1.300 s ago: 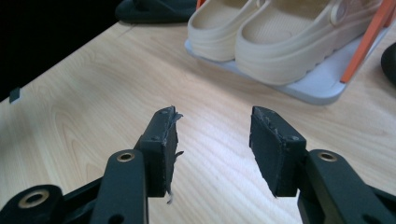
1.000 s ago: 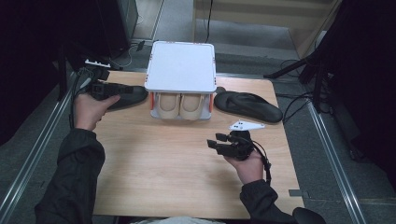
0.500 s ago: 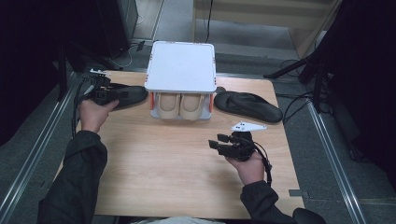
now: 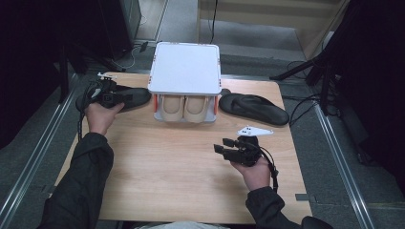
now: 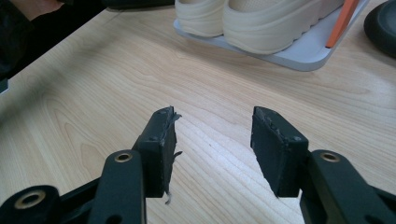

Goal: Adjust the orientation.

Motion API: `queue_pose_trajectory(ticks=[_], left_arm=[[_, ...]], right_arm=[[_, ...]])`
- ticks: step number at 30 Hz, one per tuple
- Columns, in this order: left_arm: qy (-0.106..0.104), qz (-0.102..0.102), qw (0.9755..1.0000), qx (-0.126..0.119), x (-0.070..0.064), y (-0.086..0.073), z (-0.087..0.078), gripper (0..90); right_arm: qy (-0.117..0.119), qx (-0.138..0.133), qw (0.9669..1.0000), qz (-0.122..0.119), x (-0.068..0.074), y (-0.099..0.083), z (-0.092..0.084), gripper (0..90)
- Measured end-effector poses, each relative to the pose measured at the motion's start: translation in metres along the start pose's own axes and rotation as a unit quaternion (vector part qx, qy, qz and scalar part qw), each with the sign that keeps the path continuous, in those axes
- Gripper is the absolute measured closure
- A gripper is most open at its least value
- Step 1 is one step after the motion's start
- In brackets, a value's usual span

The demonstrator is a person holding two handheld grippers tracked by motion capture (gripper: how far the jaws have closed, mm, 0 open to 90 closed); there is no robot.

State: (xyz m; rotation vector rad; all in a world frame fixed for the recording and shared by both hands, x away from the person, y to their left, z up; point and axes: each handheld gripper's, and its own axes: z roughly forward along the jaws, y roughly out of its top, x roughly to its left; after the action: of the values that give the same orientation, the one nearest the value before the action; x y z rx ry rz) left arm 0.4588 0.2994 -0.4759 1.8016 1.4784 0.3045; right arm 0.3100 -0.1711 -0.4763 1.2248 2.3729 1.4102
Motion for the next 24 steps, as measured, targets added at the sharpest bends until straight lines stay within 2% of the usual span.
queue_pose_trajectory(ticks=[3,7,12,14,17,21,24], left_arm=[[0.002,-0.006,1.0000,-0.001,0.003,0.001,0.008,90.0],[-0.005,-0.021,0.9998,0.004,0.008,0.001,0.020,90.0],[0.010,-0.032,0.9994,-0.003,0.015,-0.001,0.033,90.0],[0.011,-0.033,0.9994,-0.002,0.017,-0.001,0.034,90.0],[0.025,-0.033,0.9991,0.001,0.020,-0.003,0.041,90.0],[0.026,-0.036,0.9990,0.005,0.022,-0.005,0.045,90.0],[0.029,-0.031,0.9991,0.009,0.020,-0.005,0.048,90.0]], right_arm=[[-0.002,0.003,1.0000,0.004,0.001,-0.001,0.000,50.7],[-0.006,0.002,1.0000,0.005,0.001,-0.005,-0.002,50.6],[-0.012,0.000,0.9999,0.011,-0.001,-0.007,-0.005,50.6],[-0.012,0.000,0.9999,0.012,-0.001,-0.008,-0.005,50.6],[-0.013,0.003,0.9998,0.013,-0.002,-0.009,-0.005,50.6],[-0.013,0.005,0.9998,0.012,-0.001,-0.009,-0.003,50.6],[-0.012,0.009,0.9998,0.011,-0.001,-0.009,-0.001,50.3]])
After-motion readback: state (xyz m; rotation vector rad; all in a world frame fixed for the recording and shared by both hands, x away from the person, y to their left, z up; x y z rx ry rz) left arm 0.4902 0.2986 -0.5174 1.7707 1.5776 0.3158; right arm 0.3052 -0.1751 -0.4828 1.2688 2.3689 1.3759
